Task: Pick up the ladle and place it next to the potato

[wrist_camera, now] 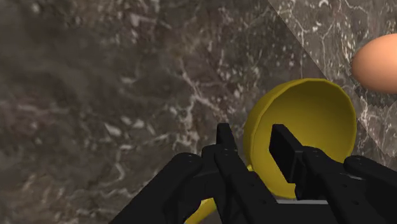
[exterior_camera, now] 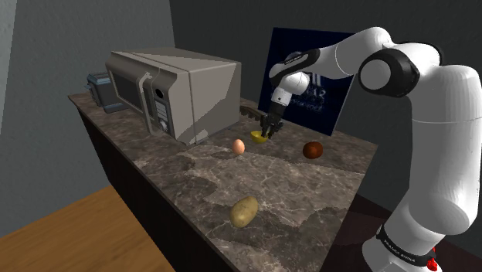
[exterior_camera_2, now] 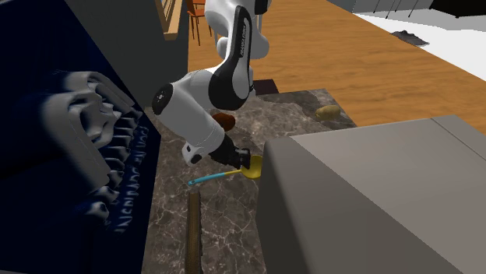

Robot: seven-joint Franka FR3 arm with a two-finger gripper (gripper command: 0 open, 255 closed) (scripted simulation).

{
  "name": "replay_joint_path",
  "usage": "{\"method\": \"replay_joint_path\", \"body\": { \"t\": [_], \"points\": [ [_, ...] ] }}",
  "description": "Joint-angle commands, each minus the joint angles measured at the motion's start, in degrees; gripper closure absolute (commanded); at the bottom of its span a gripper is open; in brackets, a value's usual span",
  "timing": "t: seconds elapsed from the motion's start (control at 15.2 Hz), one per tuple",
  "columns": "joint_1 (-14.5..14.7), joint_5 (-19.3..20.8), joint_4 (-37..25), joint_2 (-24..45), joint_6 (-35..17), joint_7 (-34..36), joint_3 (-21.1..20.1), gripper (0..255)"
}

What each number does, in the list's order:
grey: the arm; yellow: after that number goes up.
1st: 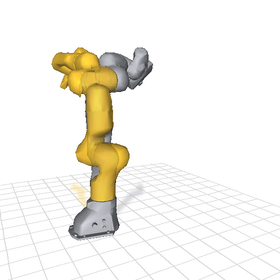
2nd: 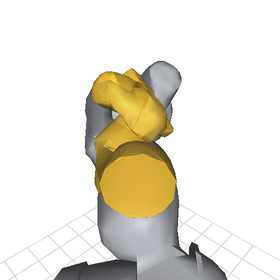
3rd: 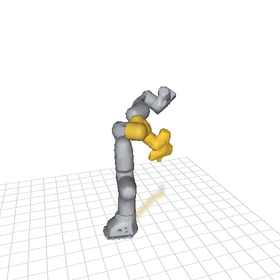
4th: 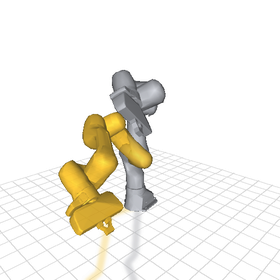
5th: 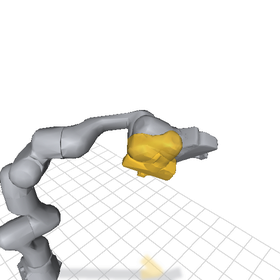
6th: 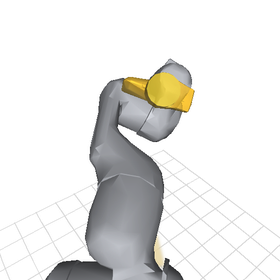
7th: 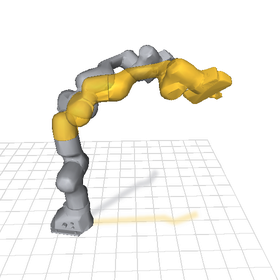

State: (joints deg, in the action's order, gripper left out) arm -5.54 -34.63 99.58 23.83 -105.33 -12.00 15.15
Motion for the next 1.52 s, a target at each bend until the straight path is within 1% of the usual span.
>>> {"method": "replay_joint_path", "body": {
  "t": [0.0,0.46,1.45],
  "points": [
    [0.0,0.0,0.0,0.0,0.0,0.0,0.0,255],
    [0.0,0.0,0.0,0.0,0.0,0.0,0.0,255],
    [-0.1,2.2,-5.2,-4.3,8.1,4.7,0.7,255]
  ]
}}
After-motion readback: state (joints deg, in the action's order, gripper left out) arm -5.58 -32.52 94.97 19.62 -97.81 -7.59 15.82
